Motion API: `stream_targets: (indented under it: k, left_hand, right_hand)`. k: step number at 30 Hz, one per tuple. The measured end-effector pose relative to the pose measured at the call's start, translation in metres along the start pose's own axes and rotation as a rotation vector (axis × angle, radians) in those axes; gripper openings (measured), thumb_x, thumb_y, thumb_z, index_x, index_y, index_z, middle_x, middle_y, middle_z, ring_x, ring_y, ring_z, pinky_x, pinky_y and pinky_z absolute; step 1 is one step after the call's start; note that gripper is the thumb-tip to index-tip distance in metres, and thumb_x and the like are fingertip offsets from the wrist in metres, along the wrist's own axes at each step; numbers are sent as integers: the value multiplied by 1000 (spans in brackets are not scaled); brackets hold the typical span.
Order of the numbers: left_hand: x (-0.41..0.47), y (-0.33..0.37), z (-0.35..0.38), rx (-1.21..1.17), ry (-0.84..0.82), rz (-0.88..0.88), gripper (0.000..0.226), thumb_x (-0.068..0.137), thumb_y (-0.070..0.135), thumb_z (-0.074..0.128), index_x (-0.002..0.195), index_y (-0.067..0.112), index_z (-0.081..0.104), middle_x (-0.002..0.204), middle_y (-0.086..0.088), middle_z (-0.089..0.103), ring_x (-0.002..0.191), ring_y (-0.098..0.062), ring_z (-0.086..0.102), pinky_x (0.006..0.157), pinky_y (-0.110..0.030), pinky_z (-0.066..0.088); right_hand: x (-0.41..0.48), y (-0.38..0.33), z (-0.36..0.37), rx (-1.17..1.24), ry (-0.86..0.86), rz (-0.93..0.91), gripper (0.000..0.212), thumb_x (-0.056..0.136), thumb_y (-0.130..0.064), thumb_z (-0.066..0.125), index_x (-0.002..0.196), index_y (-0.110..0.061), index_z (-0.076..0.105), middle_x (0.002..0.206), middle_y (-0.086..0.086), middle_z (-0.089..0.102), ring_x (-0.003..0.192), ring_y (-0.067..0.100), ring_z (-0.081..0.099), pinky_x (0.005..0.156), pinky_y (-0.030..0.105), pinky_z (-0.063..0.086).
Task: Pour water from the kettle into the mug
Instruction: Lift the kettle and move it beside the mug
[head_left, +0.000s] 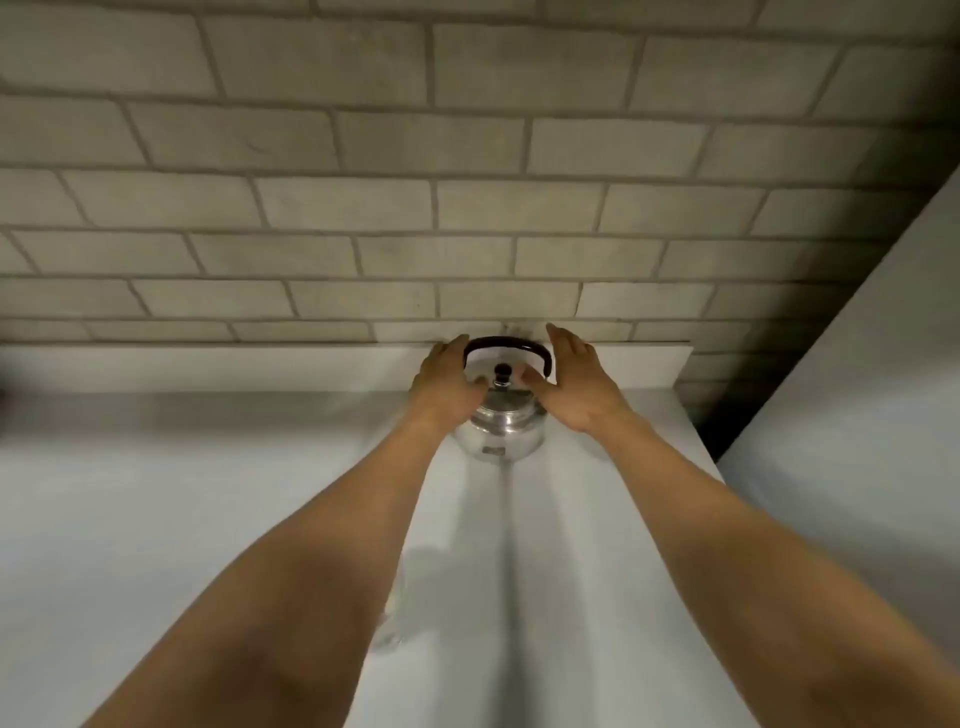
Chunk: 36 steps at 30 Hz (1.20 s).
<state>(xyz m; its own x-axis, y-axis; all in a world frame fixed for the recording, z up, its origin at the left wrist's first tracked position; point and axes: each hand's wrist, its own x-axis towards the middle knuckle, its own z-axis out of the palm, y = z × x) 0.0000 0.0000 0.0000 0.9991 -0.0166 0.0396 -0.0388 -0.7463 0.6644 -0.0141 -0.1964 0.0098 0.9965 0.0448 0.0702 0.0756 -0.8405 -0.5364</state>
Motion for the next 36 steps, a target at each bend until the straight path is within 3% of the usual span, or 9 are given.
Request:
stream_targets:
  k: [3, 8, 11, 13, 17, 26, 29, 31, 36]
  left_hand:
    - [14, 3, 10, -74, 20, -47, 67, 100, 28, 64, 160, 22, 36, 161, -6, 42, 144, -27, 45, 111, -29, 36]
    - [27, 3, 13, -80, 93, -47, 41, 107, 23, 54, 147, 19, 56, 142, -6, 64, 130, -28, 59, 103, -29, 42]
    - [27, -2, 13, -20, 112, 26, 31, 109, 21, 50, 136, 19, 64, 125, -7, 72, 113, -29, 66, 85, -25, 42]
    - [24, -4, 10, 3, 100, 73, 28, 109, 21, 50, 132, 19, 67, 117, -8, 75, 104, -30, 68, 82, -27, 44]
    - [16, -4, -2, 38, 38, 99, 26, 109, 26, 52, 130, 20, 67, 105, -9, 73, 93, -31, 69, 80, -35, 51]
    - [-58, 27, -41, 24, 100, 270, 22, 106, 30, 57, 124, 25, 69, 77, 5, 64, 72, -22, 60, 62, -28, 42]
    - [-98, 29, -50, -51, 121, 346, 24, 105, 27, 59, 127, 24, 69, 86, 1, 73, 73, -21, 66, 71, -36, 55]
    - [-125, 28, -51, -95, 129, 365, 34, 106, 31, 59, 139, 25, 62, 110, -2, 74, 82, -18, 70, 82, -38, 58]
    - [-205, 10, -38, -49, 224, 441, 60, 101, 49, 60, 153, 29, 40, 147, 3, 45, 119, -24, 58, 82, -43, 59]
  right_hand:
    - [21, 7, 2, 9, -7, -64, 87, 97, -65, 47, 164, -20, 14, 169, 0, 21, 154, 19, 16, 118, 44, 30]
    - [43, 6, 12, 98, -94, -194, 60, 103, -49, 50, 156, -25, 37, 151, 2, 50, 136, 23, 47, 110, 45, 42]
    - [50, 4, 15, 75, -81, -215, 36, 104, -44, 49, 131, -21, 57, 122, 0, 67, 107, 20, 62, 85, 36, 51]
    - [54, 1, 14, 57, -87, -209, 21, 104, -45, 50, 100, -25, 56, 95, -5, 67, 83, 17, 62, 63, 27, 43]
    - [47, -7, 0, 67, -141, -218, 27, 100, -53, 51, 78, -37, 47, 74, -8, 63, 61, 4, 60, 52, 22, 37]
    - [-30, -39, -48, 132, 96, -198, 37, 84, -66, 59, 77, -29, 63, 77, -26, 66, 69, -4, 61, 50, 12, 37]
    - [-67, -50, -57, 101, 153, -224, 39, 84, -65, 61, 75, -28, 64, 73, -21, 66, 69, -2, 61, 52, 9, 38]
    - [-90, -55, -59, 85, 164, -228, 40, 86, -64, 63, 75, -25, 65, 63, -11, 65, 67, 4, 61, 50, 13, 38]
    - [-140, -62, -57, 119, 160, -212, 41, 89, -58, 67, 72, -21, 65, 56, -4, 61, 58, 6, 56, 49, 14, 36]
